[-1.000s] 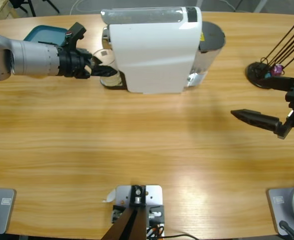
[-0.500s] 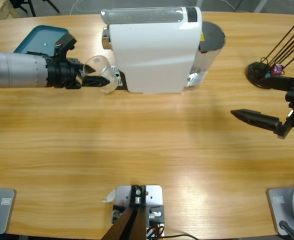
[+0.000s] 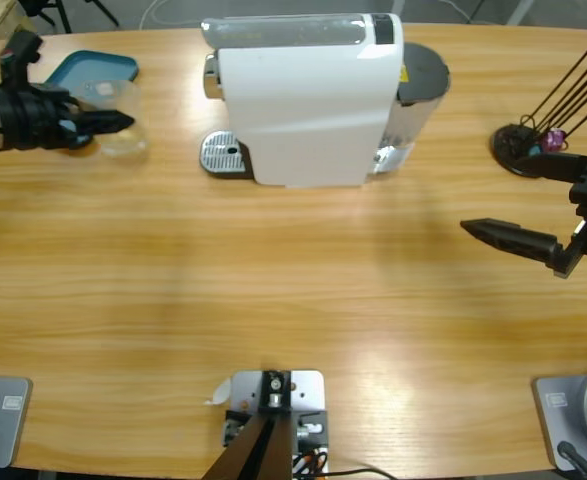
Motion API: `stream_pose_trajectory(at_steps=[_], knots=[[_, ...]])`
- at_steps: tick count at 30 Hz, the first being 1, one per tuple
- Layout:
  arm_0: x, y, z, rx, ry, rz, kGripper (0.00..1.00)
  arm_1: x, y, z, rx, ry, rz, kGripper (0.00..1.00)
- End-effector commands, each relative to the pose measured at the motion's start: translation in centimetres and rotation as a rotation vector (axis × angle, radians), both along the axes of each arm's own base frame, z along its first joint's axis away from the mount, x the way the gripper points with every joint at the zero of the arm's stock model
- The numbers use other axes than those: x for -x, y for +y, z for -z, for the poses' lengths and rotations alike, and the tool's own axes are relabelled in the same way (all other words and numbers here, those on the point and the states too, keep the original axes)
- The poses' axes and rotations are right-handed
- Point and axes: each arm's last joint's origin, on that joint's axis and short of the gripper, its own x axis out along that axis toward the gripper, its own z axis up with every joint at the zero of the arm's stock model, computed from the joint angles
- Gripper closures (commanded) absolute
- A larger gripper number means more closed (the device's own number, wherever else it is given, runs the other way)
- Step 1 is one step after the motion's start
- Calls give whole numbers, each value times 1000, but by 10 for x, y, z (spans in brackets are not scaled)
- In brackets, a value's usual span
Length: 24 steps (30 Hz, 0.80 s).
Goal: Pour coffee
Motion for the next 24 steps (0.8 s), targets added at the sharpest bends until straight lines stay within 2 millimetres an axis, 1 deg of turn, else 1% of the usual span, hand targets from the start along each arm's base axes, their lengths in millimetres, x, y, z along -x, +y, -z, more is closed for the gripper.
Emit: stream_pose_trajectory(at_steps=[1,6,7,8,9,13,17,20,24], knots=[[-26,47,2,37,7,-280,911,3,-2,9,7,12,10,0],[-49,62,12,47,-24,-360,911,3,-2,9,6,12,10,0],[-54,63,15,46,-34,-371,898,3,-2,9,7,13,10,0],[-58,65,18,44,-44,-381,760,3,-2,9,6,14,9,0],[-62,65,21,45,-51,-387,714,3,-2,9,7,14,9,0],[-75,72,36,42,-52,-415,708,1,-1,10,12,20,9,0],[-86,76,56,34,-30,-436,708,1,0,11,17,24,10,0],[-90,80,64,26,-22,-453,708,0,0,11,18,25,11,0],[-92,80,72,18,0,-454,708,0,0,11,20,26,11,0]])
